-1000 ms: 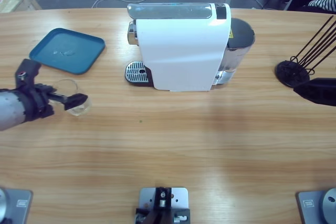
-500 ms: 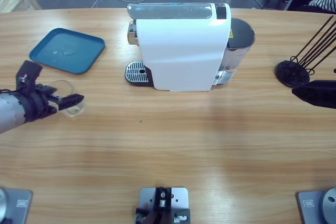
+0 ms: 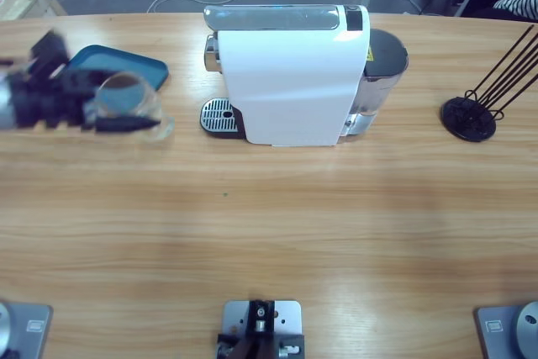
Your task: Pour coffee
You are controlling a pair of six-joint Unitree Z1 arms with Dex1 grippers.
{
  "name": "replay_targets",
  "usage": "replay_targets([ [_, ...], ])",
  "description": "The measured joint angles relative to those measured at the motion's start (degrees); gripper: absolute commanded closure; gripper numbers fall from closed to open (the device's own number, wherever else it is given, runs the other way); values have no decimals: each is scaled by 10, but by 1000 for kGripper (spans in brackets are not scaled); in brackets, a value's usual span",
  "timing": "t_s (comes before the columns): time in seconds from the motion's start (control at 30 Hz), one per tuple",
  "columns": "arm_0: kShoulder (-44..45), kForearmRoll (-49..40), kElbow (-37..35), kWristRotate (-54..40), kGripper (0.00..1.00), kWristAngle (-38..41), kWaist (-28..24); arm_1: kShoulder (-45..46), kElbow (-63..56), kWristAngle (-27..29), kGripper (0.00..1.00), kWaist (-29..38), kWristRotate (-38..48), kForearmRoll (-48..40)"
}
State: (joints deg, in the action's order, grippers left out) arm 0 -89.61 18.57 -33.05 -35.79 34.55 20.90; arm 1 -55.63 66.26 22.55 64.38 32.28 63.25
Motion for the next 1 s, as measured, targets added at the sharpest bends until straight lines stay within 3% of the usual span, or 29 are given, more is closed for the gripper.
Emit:
replay_targets([
  [0.13, -107, -1, -86, -30, 1000, 54, -24, 0, 19, 0, 0, 0, 0, 26],
  [0.27, -183, -1, -142, -45, 1000, 67, 6, 0, 22, 0, 0, 0, 0, 46],
  [0.67, -208, -5, -174, -50, 1000, -20, 88, -3, 22, 0, 0, 0, 0, 32],
  [0.7, -208, -8, -176, -50, 811, -22, 89, -3, 22, 0, 0, 0, 0, 32],
  [0.73, -208, -10, -178, -50, 312, -23, 89, -3, 22, 0, 0, 0, 0, 32],
  [0.77, -208, -11, -178, -50, 85, -23, 89, -3, 22, 0, 0, 0, 0, 32],
  [0.83, -208, -15, -181, -50, 11, -23, 89, -3, 22, 0, 0, 0, 0, 32],
  [1.0, -210, -20, -189, -50, 9, -23, 89, -4, 22, 0, 0, 0, 0, 32],
])
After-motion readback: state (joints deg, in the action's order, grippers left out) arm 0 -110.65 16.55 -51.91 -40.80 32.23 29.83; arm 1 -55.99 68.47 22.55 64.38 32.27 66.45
